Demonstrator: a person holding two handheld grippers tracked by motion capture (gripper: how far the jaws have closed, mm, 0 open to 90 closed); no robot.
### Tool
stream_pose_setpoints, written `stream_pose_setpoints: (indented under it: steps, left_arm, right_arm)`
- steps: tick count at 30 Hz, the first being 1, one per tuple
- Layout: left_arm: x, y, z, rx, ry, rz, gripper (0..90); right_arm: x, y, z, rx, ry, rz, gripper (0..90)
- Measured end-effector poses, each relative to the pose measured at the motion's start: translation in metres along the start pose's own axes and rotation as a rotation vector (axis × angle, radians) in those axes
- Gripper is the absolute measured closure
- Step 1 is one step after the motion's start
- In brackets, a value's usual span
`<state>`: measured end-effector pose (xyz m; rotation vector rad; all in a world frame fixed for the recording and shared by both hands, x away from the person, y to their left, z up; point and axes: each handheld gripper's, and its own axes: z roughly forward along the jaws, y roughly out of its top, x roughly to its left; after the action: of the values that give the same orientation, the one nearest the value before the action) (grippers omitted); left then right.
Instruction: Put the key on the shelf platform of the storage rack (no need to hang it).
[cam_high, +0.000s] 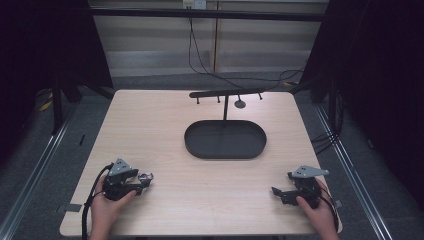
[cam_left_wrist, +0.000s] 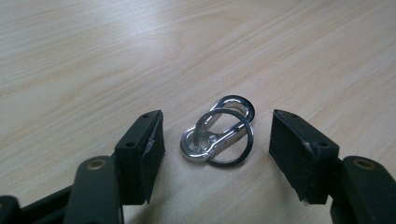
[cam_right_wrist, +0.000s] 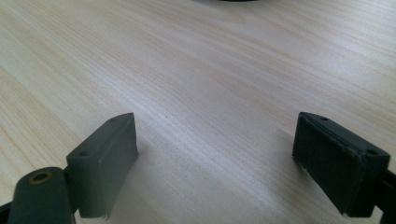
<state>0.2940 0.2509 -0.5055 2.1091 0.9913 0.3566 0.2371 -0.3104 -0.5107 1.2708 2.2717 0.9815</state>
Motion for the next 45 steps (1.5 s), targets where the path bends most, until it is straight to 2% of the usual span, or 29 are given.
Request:
stream_pose_setpoints:
  steps: [2, 4, 7, 8, 13, 20, 21, 25, 27, 28, 33, 38, 45]
  left_arm:
    - [-0.001, 0.0, 0.0, -0.004, 0.004, 0.002, 36.6]
    - [-0.004, 0.0, -0.001, -0.002, 0.005, 0.022, 43.5]
    - [-0.006, 0.0, 0.0, 0.002, 0.006, 0.031, 43.7]
    - [-0.008, 0.002, 0.001, 0.012, 0.013, 0.059, 45.3]
    - [-0.011, 0.006, 0.002, 0.03, -0.001, 0.063, 56.1]
    - [-0.015, 0.011, 0.004, 0.055, -0.001, 0.072, 61.4]
    - [-0.017, 0.011, 0.005, 0.056, -0.008, 0.059, 61.4]
    - [-0.016, 0.013, 0.005, 0.065, -0.017, 0.05, 61.7]
    - [-0.015, 0.014, 0.004, 0.05, -0.034, 0.033, 61.8]
    - [-0.015, 0.014, 0.004, 0.05, -0.034, 0.033, 61.8]
    - [-0.014, 0.018, -0.001, 0.021, -0.047, -0.018, 61.9]
    - [-0.014, 0.034, -0.01, 0.001, -0.048, -0.014, 62.0]
    - [-0.013, 0.05, -0.012, 0.01, -0.043, -0.023, 62.1]
  right_arm:
    - [0.0, 0.0, 0.0, 0.0, 0.0, 0.0, 13.4]
    - [0.0, 0.0, 0.0, 0.0, 0.0, 0.0, 13.5]
    - [0.0, 0.0, 0.0, 0.0, 0.0, 0.0, 13.4]
    - [0.0, 0.0, 0.0, 0.0, 0.0, 0.0, 13.4]
    - [0.0, 0.0, 0.0, 0.0, 0.0, 0.0, 13.4]
    - [0.0, 0.0, 0.0, 0.0, 0.0, 0.0, 13.4]
    - [0.0, 0.0, 0.0, 0.0, 0.0, 0.0, 13.5]
    - [0.0, 0.0, 0.0, 0.0, 0.0, 0.0, 13.5]
    - [0.0, 0.0, 0.0, 0.0, 0.0, 0.0, 13.5]
    - [0.0, 0.0, 0.0, 0.0, 0.0, 0.0, 13.5]
    - [0.0, 0.0, 0.0, 0.0, 0.0, 0.0, 13.5]
    - [0.0, 0.0, 0.0, 0.0, 0.0, 0.0, 13.4]
    - [0.0, 0.0, 0.0, 0.0, 0.0, 0.0, 13.5]
